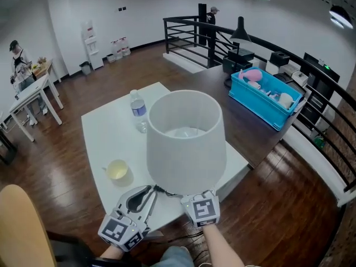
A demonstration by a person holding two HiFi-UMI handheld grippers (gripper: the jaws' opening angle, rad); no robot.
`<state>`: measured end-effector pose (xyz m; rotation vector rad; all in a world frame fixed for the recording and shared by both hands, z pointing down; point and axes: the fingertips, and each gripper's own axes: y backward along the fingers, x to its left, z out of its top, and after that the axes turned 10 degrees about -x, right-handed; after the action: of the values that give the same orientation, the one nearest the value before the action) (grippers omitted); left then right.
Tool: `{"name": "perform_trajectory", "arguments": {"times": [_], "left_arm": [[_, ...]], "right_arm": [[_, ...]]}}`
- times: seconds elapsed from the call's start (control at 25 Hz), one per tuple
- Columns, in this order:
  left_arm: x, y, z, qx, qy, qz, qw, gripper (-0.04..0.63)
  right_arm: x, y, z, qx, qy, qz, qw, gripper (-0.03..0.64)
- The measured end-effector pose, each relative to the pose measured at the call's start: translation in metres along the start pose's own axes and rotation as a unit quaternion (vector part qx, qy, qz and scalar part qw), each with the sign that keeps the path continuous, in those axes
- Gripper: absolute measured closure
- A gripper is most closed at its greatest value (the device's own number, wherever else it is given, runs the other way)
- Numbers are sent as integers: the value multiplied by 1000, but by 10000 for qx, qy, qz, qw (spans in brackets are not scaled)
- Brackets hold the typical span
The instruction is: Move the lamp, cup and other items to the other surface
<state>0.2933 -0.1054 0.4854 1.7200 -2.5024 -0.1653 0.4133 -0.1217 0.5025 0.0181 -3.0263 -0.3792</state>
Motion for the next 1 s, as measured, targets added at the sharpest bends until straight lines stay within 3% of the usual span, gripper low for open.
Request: {"name": "perform_trajectory", "arguments": {"times": [0.32,0.68,1.0], "left_arm": [[10,3,0,-16,-52,101,9999,520],[15,11,6,-81,-34,208,9997,520],[30,35,39,-164,-35,539,9984,520]], "right_arm": [[-1,0,4,-68,-160,-54,9998,442],[17,-9,22,-98,-316,203,9992,442],[48,-15,68,-115,-719,443,9964,442]]}}
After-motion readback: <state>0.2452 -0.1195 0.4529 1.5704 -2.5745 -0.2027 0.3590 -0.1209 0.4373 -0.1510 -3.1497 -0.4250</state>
